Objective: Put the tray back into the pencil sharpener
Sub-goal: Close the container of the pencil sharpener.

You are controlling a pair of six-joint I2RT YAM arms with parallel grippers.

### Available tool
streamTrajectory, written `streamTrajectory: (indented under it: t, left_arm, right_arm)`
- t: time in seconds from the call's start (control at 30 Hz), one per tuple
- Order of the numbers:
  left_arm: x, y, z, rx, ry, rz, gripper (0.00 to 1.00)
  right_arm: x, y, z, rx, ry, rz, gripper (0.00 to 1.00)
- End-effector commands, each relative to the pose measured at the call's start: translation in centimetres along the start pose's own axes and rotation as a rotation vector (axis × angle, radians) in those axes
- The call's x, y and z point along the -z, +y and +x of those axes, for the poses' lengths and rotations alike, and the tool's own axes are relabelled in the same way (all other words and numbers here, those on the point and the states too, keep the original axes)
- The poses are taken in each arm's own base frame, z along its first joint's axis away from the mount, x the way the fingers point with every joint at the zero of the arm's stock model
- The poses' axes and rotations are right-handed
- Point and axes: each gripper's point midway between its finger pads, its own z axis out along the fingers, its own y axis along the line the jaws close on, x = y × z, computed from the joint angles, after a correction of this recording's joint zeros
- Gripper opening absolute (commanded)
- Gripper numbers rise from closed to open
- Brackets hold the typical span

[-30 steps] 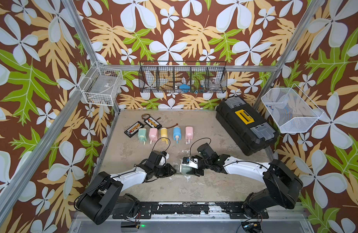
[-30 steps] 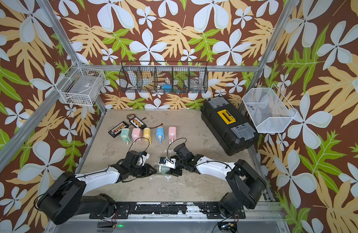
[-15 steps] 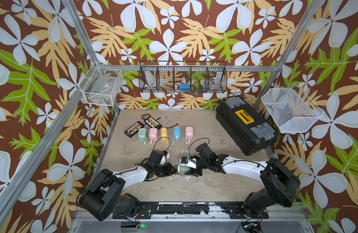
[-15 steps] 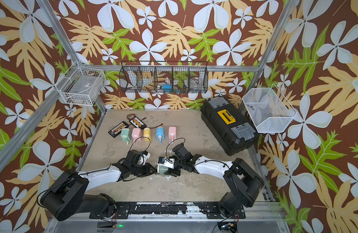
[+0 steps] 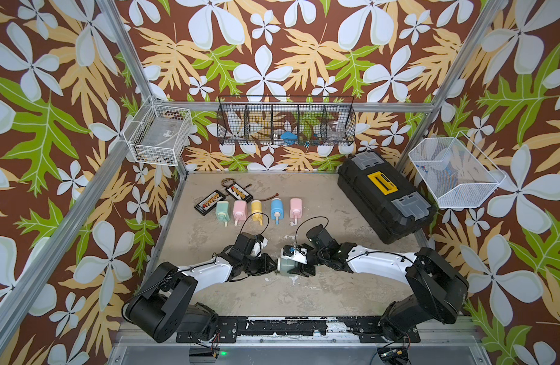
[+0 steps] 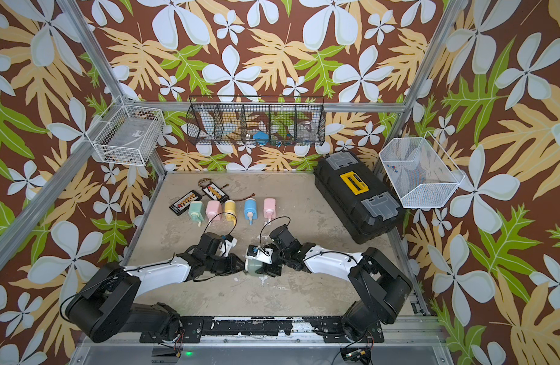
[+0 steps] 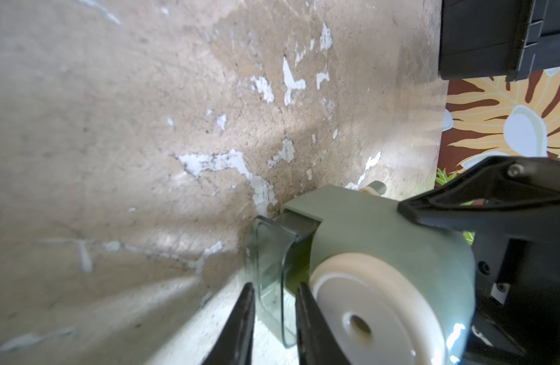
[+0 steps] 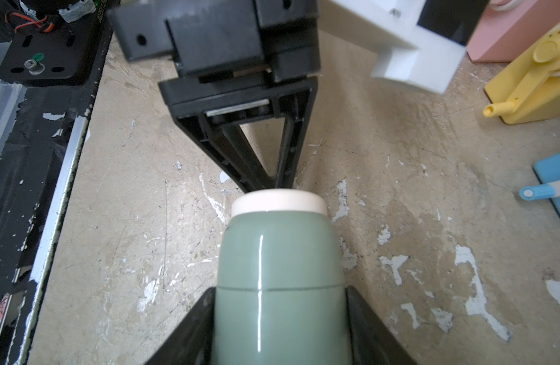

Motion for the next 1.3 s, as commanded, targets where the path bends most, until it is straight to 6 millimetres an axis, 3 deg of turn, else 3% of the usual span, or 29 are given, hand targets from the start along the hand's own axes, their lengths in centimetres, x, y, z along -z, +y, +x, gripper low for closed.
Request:
streamTrajectory:
  t: [0.0, 0.17, 0.33, 0.5, 0.9, 1.27]
  left_arm:
    - [0.9, -0.9, -1.3, -0.03, -0.067, 0.004, 0.33]
    - [3.1, -1.5, -3.6, -0.007, -0.215, -0.03, 0.35]
    - [3.6, 0.9, -3.5, 0.065, -0.238, -0.156, 0.16]
    - [1.3, 2.0, -1.3, 0.127, -0.106, -0.146, 0.0]
    - [-2.3, -0.4, 0.5, 0.089, 0.028, -0.031, 0.0]
    - [-2.8, -0.6, 0.9, 0.086, 0.047, -0.025, 0.0]
  right_arm:
    - [-0.1, 0.3, 0.5, -0.02, 0.012, -0.008, 0.6]
    - [-0.2, 0.5, 0.9, -0.021, 0.019, -0.009, 0.6]
    - [-0.2, 0.6, 0.9, -0.02, 0.017, -0.014, 0.6]
    - [-0.2, 0.6, 0.8, -0.02, 0.014, -0.015, 0.6]
    - [-0.2, 0.8, 0.9, -0.034, 0.006, -0.019, 0.6]
    - [-0.4, 0.9, 0.8, -0.04, 0.002, -0.024, 0.6]
